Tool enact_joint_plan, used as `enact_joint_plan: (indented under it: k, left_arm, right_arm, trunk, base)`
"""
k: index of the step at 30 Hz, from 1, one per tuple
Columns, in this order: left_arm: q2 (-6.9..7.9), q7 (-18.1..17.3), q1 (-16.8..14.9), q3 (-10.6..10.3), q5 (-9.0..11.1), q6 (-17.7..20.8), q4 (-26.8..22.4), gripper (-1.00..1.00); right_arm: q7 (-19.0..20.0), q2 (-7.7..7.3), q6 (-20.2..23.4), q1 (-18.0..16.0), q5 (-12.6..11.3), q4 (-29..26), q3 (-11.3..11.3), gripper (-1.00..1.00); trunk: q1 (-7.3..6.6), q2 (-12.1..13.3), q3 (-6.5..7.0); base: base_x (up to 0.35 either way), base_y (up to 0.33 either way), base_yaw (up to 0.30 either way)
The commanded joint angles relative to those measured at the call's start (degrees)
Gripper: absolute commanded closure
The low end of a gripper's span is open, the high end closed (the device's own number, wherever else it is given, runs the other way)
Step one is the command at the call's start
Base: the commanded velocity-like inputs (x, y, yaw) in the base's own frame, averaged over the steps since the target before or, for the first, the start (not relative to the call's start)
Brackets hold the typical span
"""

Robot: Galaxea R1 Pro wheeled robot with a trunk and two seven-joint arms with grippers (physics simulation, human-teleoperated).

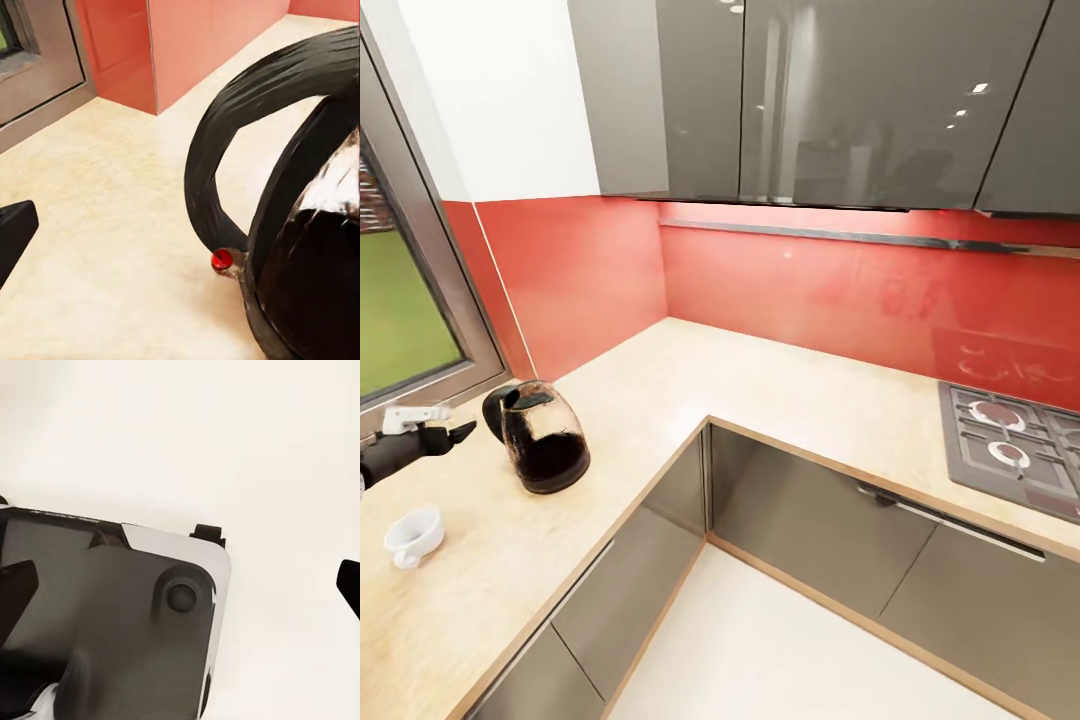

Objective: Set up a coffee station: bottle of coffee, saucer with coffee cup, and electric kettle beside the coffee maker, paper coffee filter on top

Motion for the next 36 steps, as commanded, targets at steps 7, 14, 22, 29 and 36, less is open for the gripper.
enact_joint_plan:
  k: [7,14,22,29,36]
  left_arm:
    - [-0.01,-0.41,-0.04,0.26,-1.61,-3.15,2.67,-1.00]
    - [0.06,-0.41,-0.04,1.74,-1.75,-3.67,3.11,-1.00]
    - [0.09,-0.41,-0.04,3.44,-1.80,-3.69,3.04,-1.00]
    - [0.03,-0.41,-0.04,3.51,-1.80,-3.69,3.04,-1.00]
    - [-0.07,-0.42,-0.04,3.44,-1.85,-3.69,3.08,-1.00]
  right_arm:
    - [0.31,-0.02,-0.18,-0.05,-0.58,0.05,0.48,-1.00]
    - [0.32,-0.02,-0.18,-0.05,-0.50,0.05,0.48,-1.00]
    - [0.32,-0.02,-0.18,-0.05,-0.49,0.05,0.48,-1.00]
    - [0.30,-0.02,-0.18,-0.05,-0.49,0.05,0.48,-1.00]
    - [0.30,-0.02,-0.18,-0.05,-0.49,0.05,0.48,-1.00]
  trunk:
    - [0.03,-0.12,-0.12]
    - [0.03,-0.12,-0.12]
    - [0.03,-0.12,-0.12]
    - [0.03,-0.12,-0.12]
    - [0.03,-0.12,-0.12]
  base:
    - [0.000,0.000,0.000]
    - [0.000,0.000,0.000]
    - [0.000,0.000,0.000]
    - [0.060,0.015,0.000]
    - [0.032,0.011,0.000]
